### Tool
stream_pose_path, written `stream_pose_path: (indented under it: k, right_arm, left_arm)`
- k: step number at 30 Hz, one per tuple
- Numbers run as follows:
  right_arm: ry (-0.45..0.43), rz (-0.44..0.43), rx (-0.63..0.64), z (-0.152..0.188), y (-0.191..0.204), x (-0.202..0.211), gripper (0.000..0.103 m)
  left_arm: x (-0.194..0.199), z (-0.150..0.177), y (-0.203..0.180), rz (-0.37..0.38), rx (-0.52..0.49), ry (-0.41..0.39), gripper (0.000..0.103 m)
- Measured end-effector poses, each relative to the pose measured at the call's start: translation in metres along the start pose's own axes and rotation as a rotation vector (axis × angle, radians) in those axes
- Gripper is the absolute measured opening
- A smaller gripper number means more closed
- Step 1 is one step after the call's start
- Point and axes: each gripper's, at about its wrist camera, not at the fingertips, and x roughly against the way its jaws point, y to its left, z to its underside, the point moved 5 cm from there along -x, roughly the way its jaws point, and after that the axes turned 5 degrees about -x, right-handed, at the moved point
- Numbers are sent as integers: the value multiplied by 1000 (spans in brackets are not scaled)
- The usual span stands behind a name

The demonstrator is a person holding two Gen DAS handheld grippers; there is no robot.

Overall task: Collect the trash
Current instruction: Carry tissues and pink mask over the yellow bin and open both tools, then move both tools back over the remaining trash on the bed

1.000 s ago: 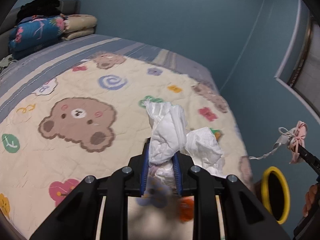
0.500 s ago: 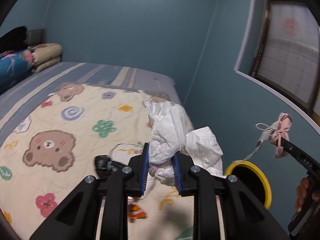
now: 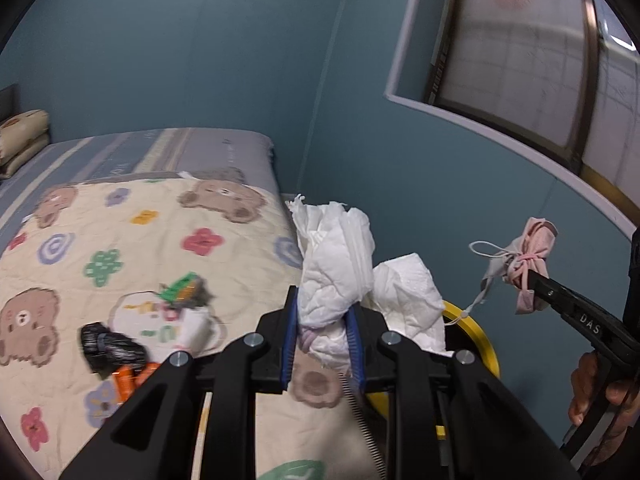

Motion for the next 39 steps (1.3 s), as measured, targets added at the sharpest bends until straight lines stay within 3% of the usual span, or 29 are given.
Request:
stream_pose_path:
  k: [15,25,28,30,32,34,36,39]
  right_arm:
    - [202,49,-135,50,-89,-69,12]
    - [290,75,-168,74,-114,-98,13]
    - [293,88,-166,74,-116,-99,20]
    - [292,90,-172,72,-116,-100,34]
    - [286,99,-178,71,-115,-99,37]
    - [283,104,-184,71,-115,-95,39]
    - [281,110,-192,70,-115,-92,46]
    - [269,114,-196,70,-114,-85,47]
  left_arm:
    - [-123,40,-87,109,-63,232,21]
    - [-160,55,-113,186,-46,316,25]
    - [-162,56,-113,197,-34,323,33]
    - [-161,55,-112,204,-20,326,45]
    - [-161,53,-108,190,-6,325,66]
    - [-156,50,-103,171,6,311,76]
    - [-151,48,-99,164,11,303,81]
    - [-143,44,-91,151,17,282,88]
